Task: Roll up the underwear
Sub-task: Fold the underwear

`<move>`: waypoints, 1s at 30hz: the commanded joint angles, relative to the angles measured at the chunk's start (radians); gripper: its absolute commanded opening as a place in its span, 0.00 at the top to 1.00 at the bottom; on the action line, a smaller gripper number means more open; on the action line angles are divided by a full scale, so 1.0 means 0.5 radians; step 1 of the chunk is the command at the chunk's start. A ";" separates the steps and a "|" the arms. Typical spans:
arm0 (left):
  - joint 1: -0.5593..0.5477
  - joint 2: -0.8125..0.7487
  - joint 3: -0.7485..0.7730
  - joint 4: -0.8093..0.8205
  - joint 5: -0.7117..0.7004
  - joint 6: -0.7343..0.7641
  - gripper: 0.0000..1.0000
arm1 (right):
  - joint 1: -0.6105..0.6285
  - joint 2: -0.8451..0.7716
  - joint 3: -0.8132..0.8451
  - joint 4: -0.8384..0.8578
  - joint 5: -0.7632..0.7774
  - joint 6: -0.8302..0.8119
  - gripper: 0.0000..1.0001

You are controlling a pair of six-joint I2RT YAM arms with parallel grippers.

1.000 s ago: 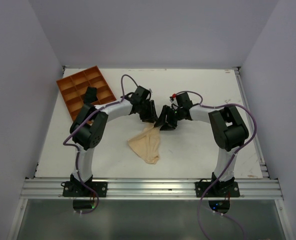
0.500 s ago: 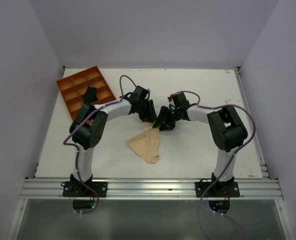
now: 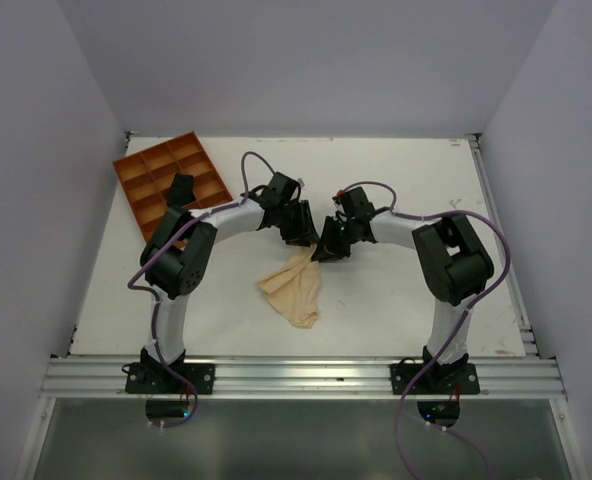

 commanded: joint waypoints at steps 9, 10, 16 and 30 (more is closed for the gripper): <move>-0.007 0.002 0.022 -0.103 0.052 0.097 0.57 | 0.004 -0.093 -0.028 0.042 0.098 0.015 0.81; -0.003 0.005 0.022 -0.103 0.055 0.091 0.57 | 0.004 -0.102 -0.034 0.051 0.095 0.018 0.79; 0.003 -0.008 -0.009 -0.027 0.098 0.020 0.56 | 0.004 -0.188 0.012 0.054 0.088 0.046 0.59; 0.003 -0.008 -0.033 0.007 0.131 -0.050 0.55 | 0.004 -0.090 0.224 0.033 0.186 0.061 0.47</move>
